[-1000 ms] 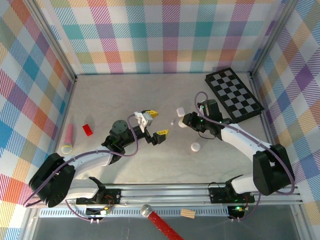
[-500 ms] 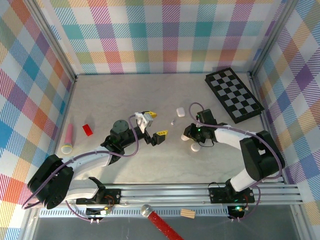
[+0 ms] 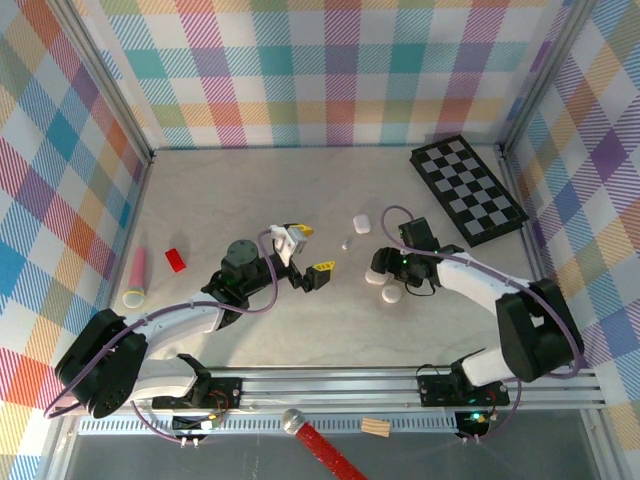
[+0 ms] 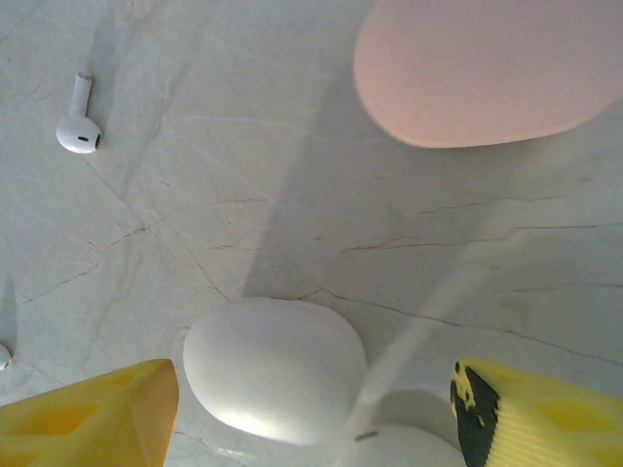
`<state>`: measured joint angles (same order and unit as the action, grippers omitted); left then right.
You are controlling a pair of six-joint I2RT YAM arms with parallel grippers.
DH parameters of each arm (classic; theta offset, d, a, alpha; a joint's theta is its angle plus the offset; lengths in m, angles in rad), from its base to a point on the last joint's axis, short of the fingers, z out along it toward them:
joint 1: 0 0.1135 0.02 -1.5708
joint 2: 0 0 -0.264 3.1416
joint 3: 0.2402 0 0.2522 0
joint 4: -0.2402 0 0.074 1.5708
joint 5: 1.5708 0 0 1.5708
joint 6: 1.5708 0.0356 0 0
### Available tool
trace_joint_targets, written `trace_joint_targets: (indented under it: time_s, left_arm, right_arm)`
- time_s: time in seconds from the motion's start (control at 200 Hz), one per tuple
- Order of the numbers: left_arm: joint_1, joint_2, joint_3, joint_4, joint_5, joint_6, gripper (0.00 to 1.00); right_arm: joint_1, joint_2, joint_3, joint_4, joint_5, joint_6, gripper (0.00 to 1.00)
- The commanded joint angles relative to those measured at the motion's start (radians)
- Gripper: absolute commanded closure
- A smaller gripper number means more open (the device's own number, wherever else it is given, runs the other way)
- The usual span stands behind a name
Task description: Insert the wireless bluetooth earbuds into the charging case
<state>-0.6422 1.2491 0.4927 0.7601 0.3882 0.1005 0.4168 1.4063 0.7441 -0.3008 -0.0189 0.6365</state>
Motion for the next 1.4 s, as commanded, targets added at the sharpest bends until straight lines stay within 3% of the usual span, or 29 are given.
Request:
trace_joint_targets:
  time_s: [0.0, 0.15, 0.365, 0.725, 1.06, 1.25, 1.395]
  left_arm:
    - [0.011, 0.011, 0.004, 0.007, -0.01, -0.006, 0.0]
    - [0.015, 0.025, 0.004, 0.014, -0.011, -0.004, 0.0]
    - [0.019, 0.033, 0.01, 0.018, -0.005, -0.004, 0.0]
    - [0.036, -0.009, -0.011, -0.009, -0.017, -0.005, 0.0]
    - [0.119, -0.091, -0.105, 0.073, -0.03, -0.118, 0.0]
    - [0.131, -0.156, -0.13, 0.026, -0.049, -0.111, 0.0]
    - [0.136, -0.178, -0.128, -0.006, -0.047, -0.101, 0.0]
  right_arm:
    - [0.014, -0.053, 0.04, -0.17, 0.108, -0.053, 0.25]
    - [0.05, -0.074, 0.022, -0.231, 0.137, -0.08, 0.24]
    - [0.145, 0.032, 0.075, -0.297, 0.21, -0.098, 0.25]
    - [0.251, 0.191, 0.16, -0.214, 0.147, -0.15, 0.26]
    - [0.36, 0.296, 0.281, -0.17, 0.111, -0.285, 0.25]
    - [0.371, 0.219, 0.253, -0.135, 0.183, -0.239, 0.27]
    - [0.37, 0.127, 0.171, -0.093, 0.227, -0.275, 0.22]
